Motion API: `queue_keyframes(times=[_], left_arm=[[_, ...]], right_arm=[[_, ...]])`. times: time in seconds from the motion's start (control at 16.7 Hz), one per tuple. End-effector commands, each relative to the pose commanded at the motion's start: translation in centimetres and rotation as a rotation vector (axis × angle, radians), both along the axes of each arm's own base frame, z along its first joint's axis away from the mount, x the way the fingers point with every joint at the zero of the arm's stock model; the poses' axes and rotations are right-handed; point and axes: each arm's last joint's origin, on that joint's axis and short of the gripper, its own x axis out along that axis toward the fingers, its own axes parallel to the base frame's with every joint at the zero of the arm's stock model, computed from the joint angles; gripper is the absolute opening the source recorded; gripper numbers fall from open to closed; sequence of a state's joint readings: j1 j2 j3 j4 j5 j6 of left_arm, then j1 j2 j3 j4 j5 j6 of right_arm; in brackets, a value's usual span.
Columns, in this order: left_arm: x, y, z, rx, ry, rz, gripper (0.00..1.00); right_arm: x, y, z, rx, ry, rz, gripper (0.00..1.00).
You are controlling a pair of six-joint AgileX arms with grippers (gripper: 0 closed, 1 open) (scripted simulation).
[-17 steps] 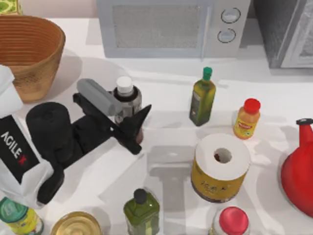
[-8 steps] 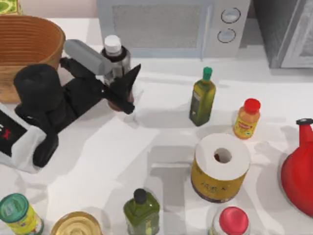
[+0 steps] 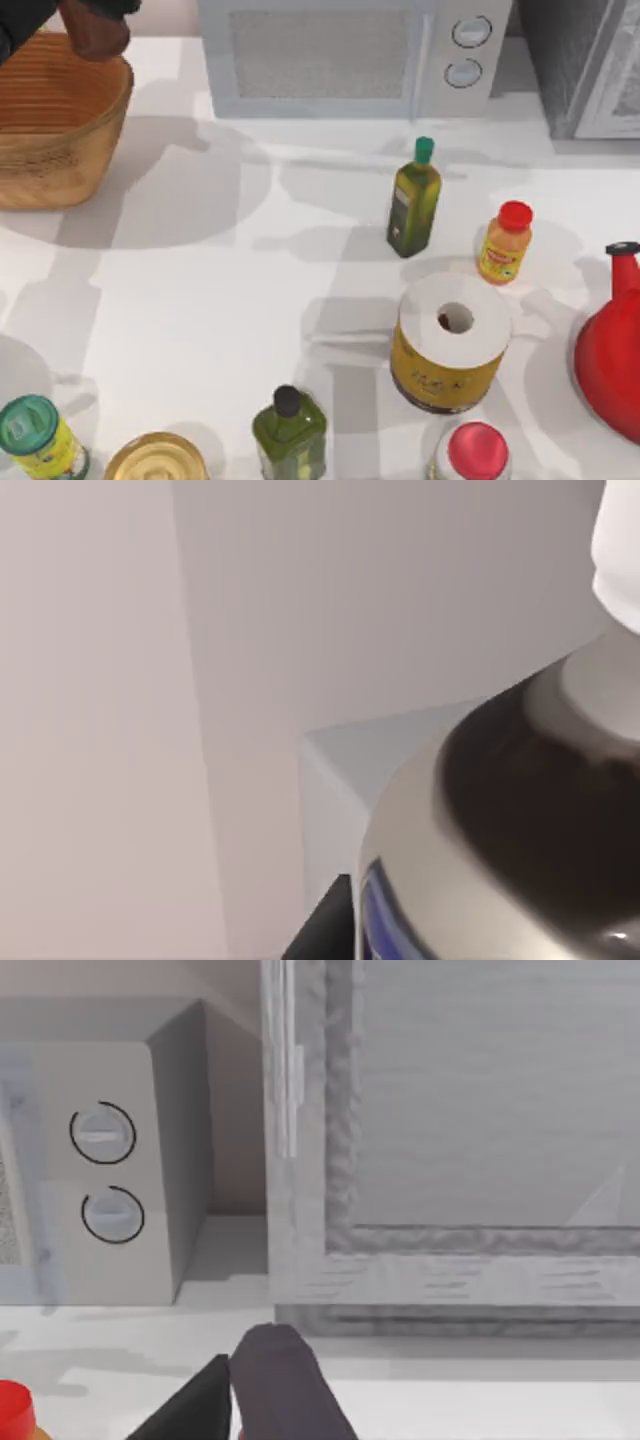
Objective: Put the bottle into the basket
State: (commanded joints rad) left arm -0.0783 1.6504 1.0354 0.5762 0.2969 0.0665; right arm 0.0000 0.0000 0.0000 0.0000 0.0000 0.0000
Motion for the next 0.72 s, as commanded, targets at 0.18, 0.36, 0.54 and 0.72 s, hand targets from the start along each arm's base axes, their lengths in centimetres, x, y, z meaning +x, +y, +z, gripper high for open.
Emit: queue_keyframes(times=[0.18,0.36,0.54,0.72], left_arm=[[-1.1,3.6,2.6,-0.026,0.064,0.162,0.0],[-2.5,5.8,4.6,-0.045,0.088,0.28,0.0],[-3.7,6.8,5.8,-0.04,0.086,0.348,0.0],[-4.3,7.0,6.1,-0.025,0.073,0.37,0.0]], right_arm=[[0.0,0.0,0.0,0.0,0.0,0.0,1.0],[0.0,0.0,0.0,0.0,0.0,0.0,1.0],[0.0,0.0,0.0,0.0,0.0,0.0,1.0],[0.0,0.0,0.0,0.0,0.0,0.0,1.0]])
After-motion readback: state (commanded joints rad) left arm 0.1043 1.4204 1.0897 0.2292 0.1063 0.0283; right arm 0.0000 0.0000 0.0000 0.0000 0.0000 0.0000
